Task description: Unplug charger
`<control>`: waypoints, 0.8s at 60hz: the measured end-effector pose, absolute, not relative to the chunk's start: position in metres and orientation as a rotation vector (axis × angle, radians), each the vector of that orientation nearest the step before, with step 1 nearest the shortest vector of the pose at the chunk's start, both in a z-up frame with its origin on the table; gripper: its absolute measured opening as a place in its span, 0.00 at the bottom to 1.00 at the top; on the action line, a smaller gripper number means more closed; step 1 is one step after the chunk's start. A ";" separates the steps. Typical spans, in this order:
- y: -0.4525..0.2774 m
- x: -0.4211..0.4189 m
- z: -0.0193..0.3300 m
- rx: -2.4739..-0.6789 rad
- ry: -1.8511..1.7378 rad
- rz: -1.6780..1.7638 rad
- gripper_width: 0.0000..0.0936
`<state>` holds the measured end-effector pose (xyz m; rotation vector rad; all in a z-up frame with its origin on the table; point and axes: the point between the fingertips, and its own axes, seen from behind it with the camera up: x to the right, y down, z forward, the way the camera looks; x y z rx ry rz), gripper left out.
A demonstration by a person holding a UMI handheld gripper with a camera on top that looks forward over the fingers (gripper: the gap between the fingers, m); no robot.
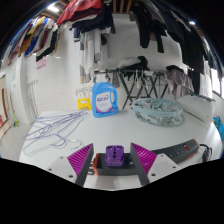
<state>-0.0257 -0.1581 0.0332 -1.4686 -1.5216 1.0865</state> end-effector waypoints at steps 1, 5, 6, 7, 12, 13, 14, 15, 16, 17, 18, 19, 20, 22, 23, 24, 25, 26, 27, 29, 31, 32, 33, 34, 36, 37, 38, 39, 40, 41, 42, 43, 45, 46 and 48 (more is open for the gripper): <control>-0.159 -0.028 0.033 -1.468 -1.517 1.086 0.77; -0.156 -0.027 0.033 -1.472 -1.503 1.078 0.44; -0.154 -0.028 0.033 -1.474 -1.497 1.073 0.31; -0.150 -0.028 0.033 -1.480 -1.484 1.060 0.28; -0.152 -0.029 0.033 -1.479 -1.491 1.074 0.21; -0.153 -0.029 0.033 -1.479 -1.494 1.079 0.20; -0.153 -0.029 0.033 -1.480 -1.494 1.085 0.19; -0.153 -0.029 0.033 -1.486 -1.493 1.092 0.18; -0.152 -0.030 0.033 -1.494 -1.491 1.100 0.17; -0.152 -0.030 0.033 -1.502 -1.492 1.105 0.16; -0.153 -0.030 0.034 -1.503 -1.501 1.101 0.15; -0.153 -0.030 0.035 -1.497 -1.513 1.093 0.15; -0.153 -0.029 0.037 -1.493 -1.521 1.091 0.15; -0.151 -0.029 0.064 -1.451 -1.476 1.137 0.15; -0.150 -0.029 0.084 -1.416 -1.446 1.157 0.15; -0.147 -0.030 0.104 -1.373 -1.415 1.169 0.15; -0.142 -0.032 0.123 -1.340 -1.387 1.176 0.15; -0.137 -0.033 0.140 -1.325 -1.363 1.186 0.15; -0.135 -0.034 0.153 -1.328 -1.341 1.204 0.15; -0.130 -0.036 0.175 -1.367 -1.309 1.250 0.15; -0.122 -0.038 0.193 -1.402 -1.296 1.274 0.15; -0.114 -0.039 0.199 -1.412 -1.291 1.275 0.15; -0.104 -0.040 0.206 -1.419 -1.282 1.267 0.15; -0.092 -0.040 0.213 -1.426 -1.269 1.257 0.15; -0.070 -0.042 0.226 -1.438 -1.240 1.243 0.15; -0.058 -0.042 0.228 -1.444 -1.233 1.236 0.15; -0.046 -0.042 0.230 -1.451 -1.230 1.224 0.15; -0.033 -0.042 0.230 -1.458 -1.229 1.210 0.15; -0.019 -0.042 0.229 -1.466 -1.227 1.194 0.15; -0.004 -0.042 0.225 -1.472 -1.223 1.177 0.15; 0.012 -0.043 0.227 -1.477 -1.224 1.152 0.15; 0.027 -0.043 0.225 -1.478 -1.225 1.125 0.15; 0.059 -0.042 0.216 -1.483 -1.227 1.060 0.15; 0.076 -0.042 0.209 -1.489 -1.230 1.025 0.15; 0.110 -0.038 0.188 -1.499 -1.238 0.968 0.15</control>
